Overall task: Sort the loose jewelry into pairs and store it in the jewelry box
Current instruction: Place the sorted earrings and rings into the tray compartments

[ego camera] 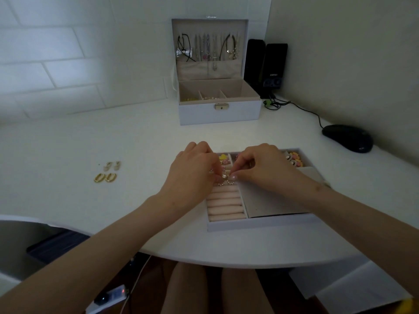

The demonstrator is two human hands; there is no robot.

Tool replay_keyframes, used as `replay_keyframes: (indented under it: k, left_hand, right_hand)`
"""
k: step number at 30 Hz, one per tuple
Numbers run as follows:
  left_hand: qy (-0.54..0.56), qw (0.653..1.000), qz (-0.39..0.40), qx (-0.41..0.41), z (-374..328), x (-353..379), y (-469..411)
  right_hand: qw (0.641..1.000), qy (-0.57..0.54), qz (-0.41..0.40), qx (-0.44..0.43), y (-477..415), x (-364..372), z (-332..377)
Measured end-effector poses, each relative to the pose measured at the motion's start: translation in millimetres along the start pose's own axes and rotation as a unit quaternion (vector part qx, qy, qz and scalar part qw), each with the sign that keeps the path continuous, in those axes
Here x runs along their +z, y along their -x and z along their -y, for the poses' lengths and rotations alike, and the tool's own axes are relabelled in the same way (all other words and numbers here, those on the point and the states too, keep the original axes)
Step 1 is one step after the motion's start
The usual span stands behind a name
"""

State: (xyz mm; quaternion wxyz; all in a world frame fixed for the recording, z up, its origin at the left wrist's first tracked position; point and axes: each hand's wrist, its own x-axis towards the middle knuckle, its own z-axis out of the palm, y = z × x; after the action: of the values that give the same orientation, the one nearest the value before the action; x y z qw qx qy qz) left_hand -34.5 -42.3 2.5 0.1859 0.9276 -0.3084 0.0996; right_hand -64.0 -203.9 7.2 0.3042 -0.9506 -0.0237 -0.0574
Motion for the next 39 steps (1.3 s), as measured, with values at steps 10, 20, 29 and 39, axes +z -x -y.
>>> replay_keyframes:
  k: [10, 20, 29, 39]
  left_hand:
    - [-0.012, 0.995, -0.080, 0.054, 11.9, -5.4, 7.0]
    - [-0.078, 0.981, -0.109, 0.143, 17.0, 9.8, 26.4]
    - [-0.060, 0.984, -0.098, 0.138, 18.0, 12.2, 29.8]
    - [-0.070, 0.983, -0.080, 0.147, 17.3, 11.0, 32.3]
  right_hand:
    - [0.997, 0.041, -0.034, -0.054, 8.9, -5.7, -7.2]
    - [0.961, 0.161, -0.116, -0.190, 29.9, 11.1, -14.5]
    - [0.967, 0.154, -0.101, -0.178, 29.4, 13.3, -14.0]
    - [0.978, 0.114, -0.084, -0.154, 29.9, 13.2, -16.6]
